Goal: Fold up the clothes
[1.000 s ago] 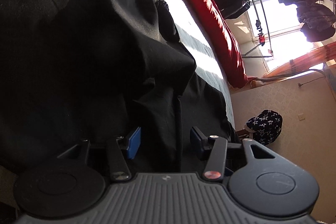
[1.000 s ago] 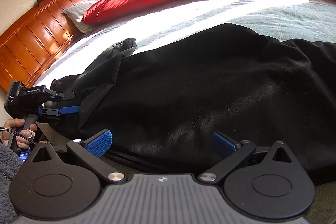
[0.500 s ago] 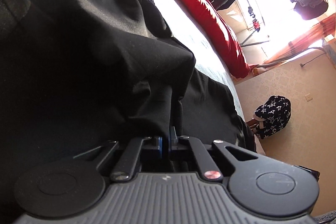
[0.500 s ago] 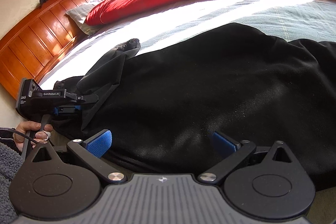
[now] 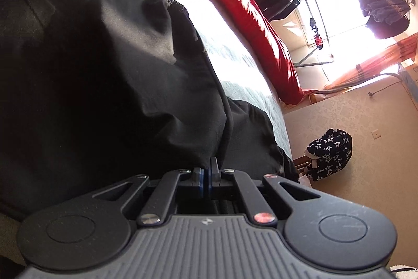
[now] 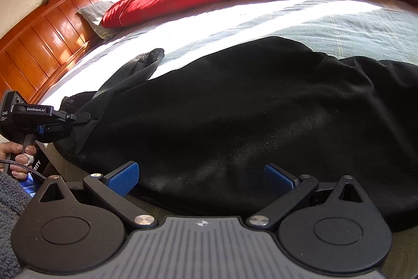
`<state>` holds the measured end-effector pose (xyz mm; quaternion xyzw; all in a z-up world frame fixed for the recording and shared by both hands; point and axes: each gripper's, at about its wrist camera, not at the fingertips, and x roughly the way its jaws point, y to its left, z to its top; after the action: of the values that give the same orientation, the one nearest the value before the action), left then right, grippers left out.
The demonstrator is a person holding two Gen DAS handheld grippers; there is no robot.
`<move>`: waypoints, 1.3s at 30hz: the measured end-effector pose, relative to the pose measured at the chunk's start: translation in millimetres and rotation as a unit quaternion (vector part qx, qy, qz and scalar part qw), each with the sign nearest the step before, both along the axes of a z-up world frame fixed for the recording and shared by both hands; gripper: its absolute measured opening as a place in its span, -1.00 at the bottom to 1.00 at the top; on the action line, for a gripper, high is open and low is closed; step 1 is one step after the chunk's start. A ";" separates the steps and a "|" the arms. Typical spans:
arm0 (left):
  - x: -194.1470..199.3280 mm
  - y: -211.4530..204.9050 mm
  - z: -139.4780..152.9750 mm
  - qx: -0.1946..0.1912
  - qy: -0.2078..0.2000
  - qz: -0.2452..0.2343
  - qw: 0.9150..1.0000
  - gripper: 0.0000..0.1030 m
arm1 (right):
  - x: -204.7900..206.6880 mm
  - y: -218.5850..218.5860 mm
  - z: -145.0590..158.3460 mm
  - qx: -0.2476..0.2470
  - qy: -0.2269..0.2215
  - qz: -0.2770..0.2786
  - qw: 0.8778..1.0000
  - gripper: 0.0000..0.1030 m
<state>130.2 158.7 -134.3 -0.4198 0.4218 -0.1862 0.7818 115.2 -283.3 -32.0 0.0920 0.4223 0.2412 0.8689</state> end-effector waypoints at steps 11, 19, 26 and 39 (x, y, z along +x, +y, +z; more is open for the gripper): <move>0.9 0.9 -25.9 -0.002 0.031 0.007 1.000 -0.96 | -18.5 -34.7 6.3 -0.057 -0.008 -0.059 0.997 0.84; 7.9 -5.3 -29.9 -0.007 0.037 -0.018 0.999 -0.95 | 9.1 -18.3 -2.6 -0.095 -0.021 -0.035 0.995 0.35; -10.5 1.0 -25.2 0.016 0.053 -0.034 0.998 -0.88 | -2.7 -25.1 -31.3 -0.185 0.026 -0.033 0.982 0.36; 52.3 -83.0 50.6 0.125 -0.153 -0.199 0.960 -0.01 | 36.9 -86.6 -1.5 -0.211 -0.068 -0.125 0.967 0.48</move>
<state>182.5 75.7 -83.7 -0.1925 0.3919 -0.3455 0.8307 152.1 -370.0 -33.5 -0.0577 0.3887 0.0417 0.9186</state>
